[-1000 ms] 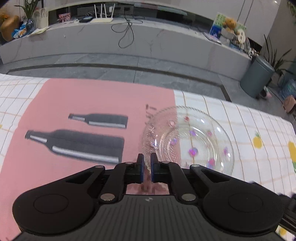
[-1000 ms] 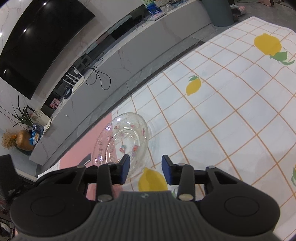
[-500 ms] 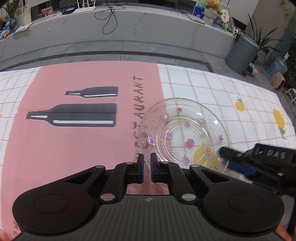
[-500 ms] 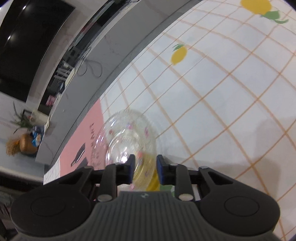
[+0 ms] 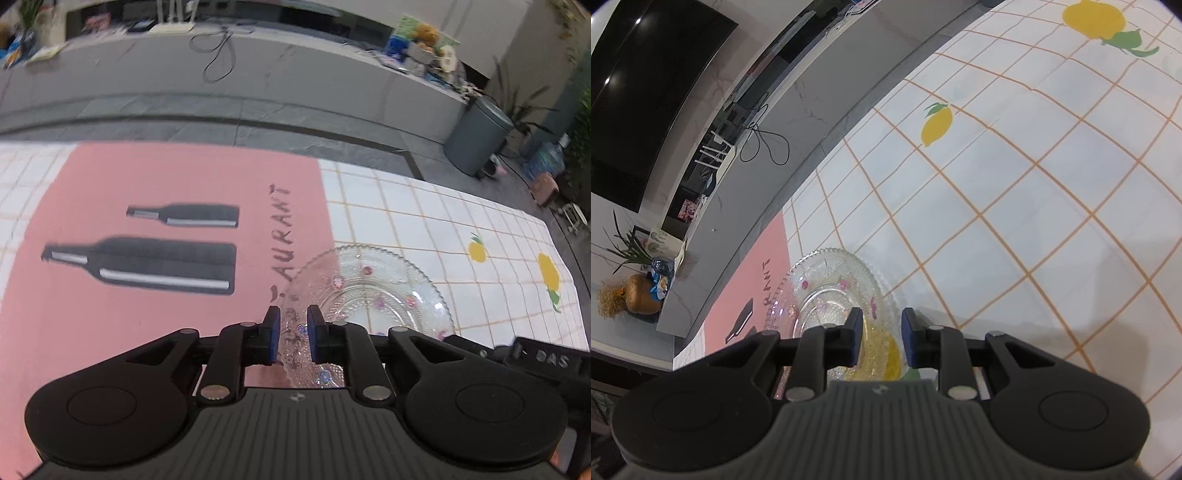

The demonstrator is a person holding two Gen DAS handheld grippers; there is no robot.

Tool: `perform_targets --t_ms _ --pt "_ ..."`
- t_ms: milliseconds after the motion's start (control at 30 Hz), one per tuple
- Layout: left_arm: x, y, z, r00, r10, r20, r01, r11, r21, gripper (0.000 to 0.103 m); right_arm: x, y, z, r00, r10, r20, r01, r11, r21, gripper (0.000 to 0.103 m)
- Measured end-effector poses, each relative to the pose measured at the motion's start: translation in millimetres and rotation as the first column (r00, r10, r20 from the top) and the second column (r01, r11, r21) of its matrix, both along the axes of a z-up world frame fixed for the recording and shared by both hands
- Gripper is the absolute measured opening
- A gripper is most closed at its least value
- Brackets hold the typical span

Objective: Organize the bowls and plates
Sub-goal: 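Lift the glass dish with both grippers and carry it over the white plate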

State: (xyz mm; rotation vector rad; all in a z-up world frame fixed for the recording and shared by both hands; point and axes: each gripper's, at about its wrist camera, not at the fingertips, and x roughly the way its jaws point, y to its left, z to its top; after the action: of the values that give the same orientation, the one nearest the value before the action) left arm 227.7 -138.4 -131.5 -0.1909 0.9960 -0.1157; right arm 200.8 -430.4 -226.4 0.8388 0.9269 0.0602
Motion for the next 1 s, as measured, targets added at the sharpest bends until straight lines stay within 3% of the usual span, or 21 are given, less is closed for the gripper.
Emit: perform_targets --t_ms 267,433,667,1000 --pt "3 13 -18 0.995 0.092 -0.023 -0.094 0.988 -0.122 0.019 2 3 -4 1.000 0.020 0.001 -0.020 0.999 0.031 0.018" --pt "3 13 -16 0.993 0.116 -0.022 -0.117 0.986 -0.119 0.015 2 3 -6 1.000 0.017 -0.013 -0.016 0.999 0.033 0.009" --pt "-11 12 -7 0.989 0.146 -0.022 -0.148 0.979 -0.141 0.009 -1 -1 2 1.000 -0.003 -0.022 0.004 1.000 0.014 0.008" --pt "-40 26 18 0.973 0.231 -0.016 -0.231 0.959 -0.165 0.008 -11 0 2 0.997 0.021 -0.072 -0.013 0.993 0.114 0.006"
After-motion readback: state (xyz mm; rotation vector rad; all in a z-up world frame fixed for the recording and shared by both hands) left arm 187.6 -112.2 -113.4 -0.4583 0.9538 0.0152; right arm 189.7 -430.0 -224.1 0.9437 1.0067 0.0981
